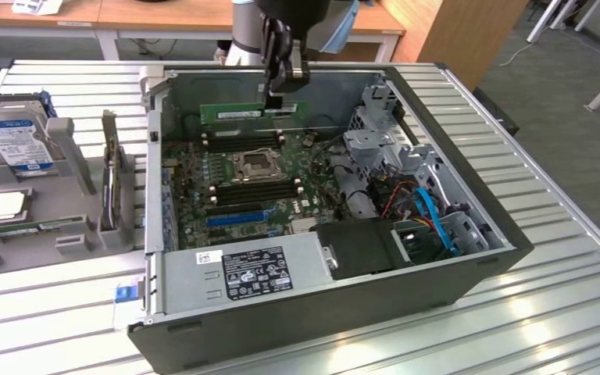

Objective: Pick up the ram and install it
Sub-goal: 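Pick up the ram and move it above insertion slot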

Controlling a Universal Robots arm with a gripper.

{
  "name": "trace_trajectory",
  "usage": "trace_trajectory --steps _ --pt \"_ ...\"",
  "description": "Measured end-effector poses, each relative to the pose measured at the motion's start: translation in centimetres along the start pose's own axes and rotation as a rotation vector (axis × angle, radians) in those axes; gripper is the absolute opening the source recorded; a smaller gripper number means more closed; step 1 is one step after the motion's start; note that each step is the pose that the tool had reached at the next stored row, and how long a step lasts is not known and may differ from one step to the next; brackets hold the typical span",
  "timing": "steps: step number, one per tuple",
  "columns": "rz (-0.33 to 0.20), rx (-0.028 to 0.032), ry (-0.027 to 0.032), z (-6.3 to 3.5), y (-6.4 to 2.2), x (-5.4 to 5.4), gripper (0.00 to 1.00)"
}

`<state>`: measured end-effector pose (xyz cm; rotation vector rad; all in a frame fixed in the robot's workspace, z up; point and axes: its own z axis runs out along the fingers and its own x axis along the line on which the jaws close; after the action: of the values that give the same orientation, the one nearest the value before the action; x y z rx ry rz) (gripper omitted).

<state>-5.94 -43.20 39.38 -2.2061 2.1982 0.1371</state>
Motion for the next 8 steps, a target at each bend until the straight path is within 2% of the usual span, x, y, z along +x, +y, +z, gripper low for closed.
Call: trace_trajectory --steps 8 --pt "0.0 0.0 0.0001 0.06 0.0 -0.76 0.11"
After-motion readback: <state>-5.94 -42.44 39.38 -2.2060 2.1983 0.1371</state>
